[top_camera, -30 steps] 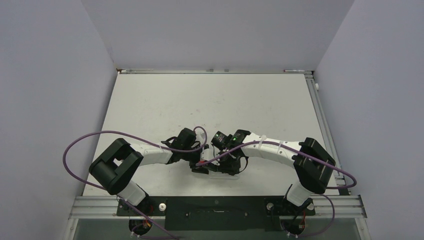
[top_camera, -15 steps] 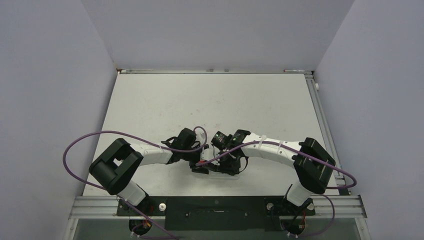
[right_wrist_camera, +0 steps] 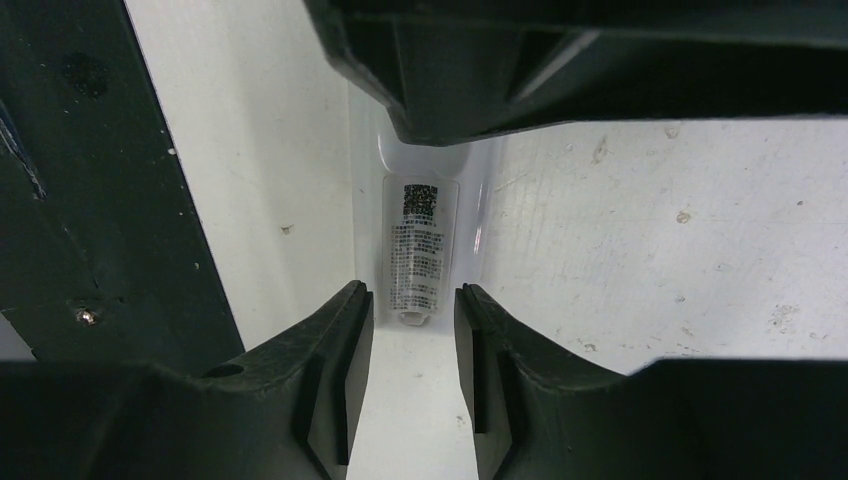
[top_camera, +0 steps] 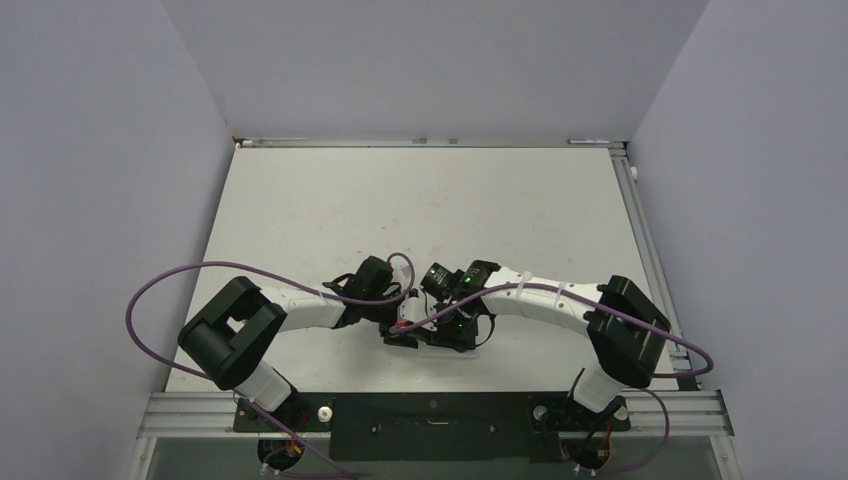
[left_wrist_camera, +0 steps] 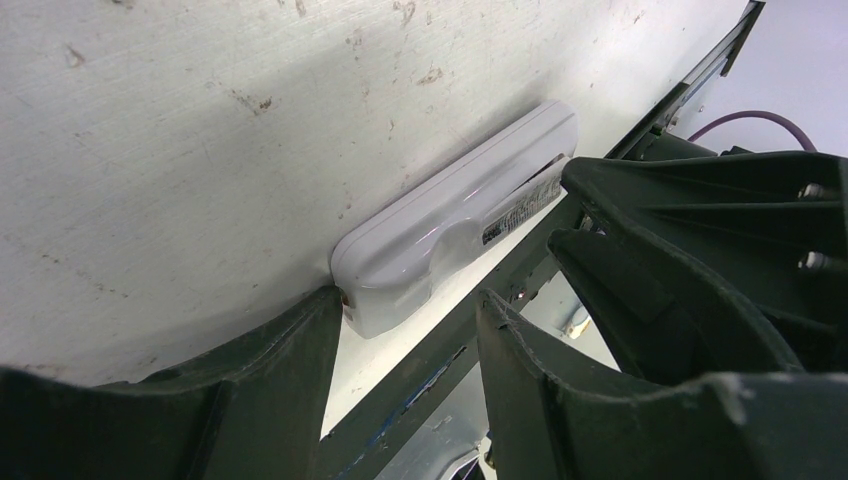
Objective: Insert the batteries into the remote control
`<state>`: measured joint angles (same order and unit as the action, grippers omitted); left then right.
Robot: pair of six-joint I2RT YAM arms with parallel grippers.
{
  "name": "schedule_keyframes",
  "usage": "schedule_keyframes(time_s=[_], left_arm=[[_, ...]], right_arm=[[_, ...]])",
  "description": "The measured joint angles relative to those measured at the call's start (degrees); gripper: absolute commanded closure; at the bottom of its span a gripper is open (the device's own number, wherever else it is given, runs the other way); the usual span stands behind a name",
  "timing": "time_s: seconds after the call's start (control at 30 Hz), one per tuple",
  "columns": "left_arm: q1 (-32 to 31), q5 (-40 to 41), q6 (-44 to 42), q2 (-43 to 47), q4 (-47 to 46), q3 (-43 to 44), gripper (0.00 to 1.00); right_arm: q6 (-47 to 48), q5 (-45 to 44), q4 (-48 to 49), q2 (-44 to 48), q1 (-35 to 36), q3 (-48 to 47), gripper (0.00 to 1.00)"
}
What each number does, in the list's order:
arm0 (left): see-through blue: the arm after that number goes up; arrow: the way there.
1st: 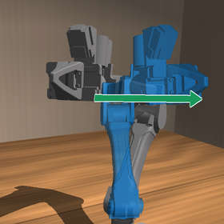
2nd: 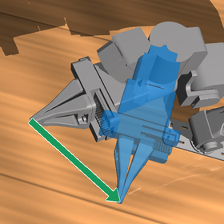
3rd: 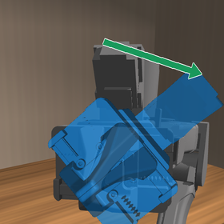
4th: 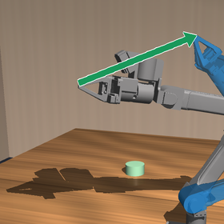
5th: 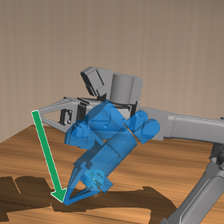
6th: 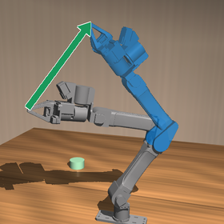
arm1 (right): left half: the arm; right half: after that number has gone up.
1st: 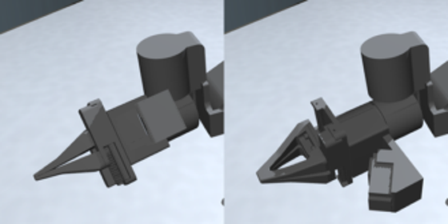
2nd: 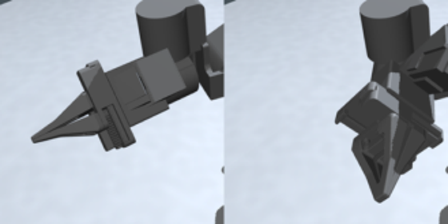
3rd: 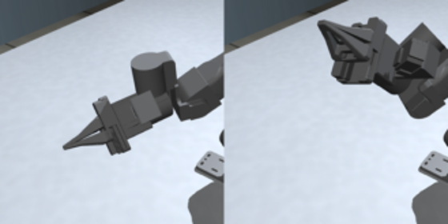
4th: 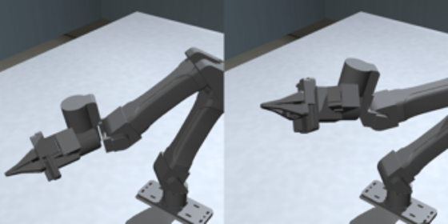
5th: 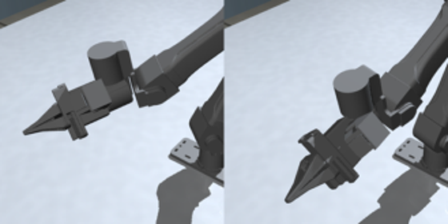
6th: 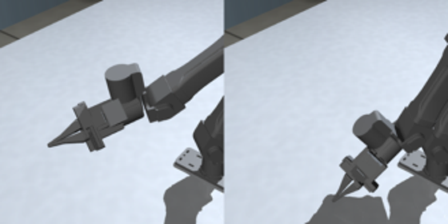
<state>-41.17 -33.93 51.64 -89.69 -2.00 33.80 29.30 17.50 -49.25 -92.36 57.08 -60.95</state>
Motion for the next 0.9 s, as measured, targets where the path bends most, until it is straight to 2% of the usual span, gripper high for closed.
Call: schedule_keyframes(time_s=[0.27,0.57,0.67,0.83,0.9], left_arm=[[-0.07,0.22,0.02,0.13,0.02,0.00,0.50],[-0.07,1.62,-0.02,1.03,0.17,-0.20,0.50],[-0.09,2.29,-0.02,1.75,0.52,-0.55,0.50],[-0.11,2.93,0.00,2.64,0.76,-1.09,0.51],[-0.13,3.21,0.02,2.89,0.92,-1.22,0.51]], right_arm=[[-1.07,-0.09,0.52,1.46,-0.11,-0.02,0.64],[-10.82,-3.74,3.85,12.79,-0.42,0.42,0.68],[-16.65,-5.64,5.25,15.96,-0.42,0.59,0.73],[-27.74,-9.27,7.08,19.15,-0.42,1.84,0.90],[-31.54,-10.29,7.58,20.06,-0.42,2.86,0.91]])
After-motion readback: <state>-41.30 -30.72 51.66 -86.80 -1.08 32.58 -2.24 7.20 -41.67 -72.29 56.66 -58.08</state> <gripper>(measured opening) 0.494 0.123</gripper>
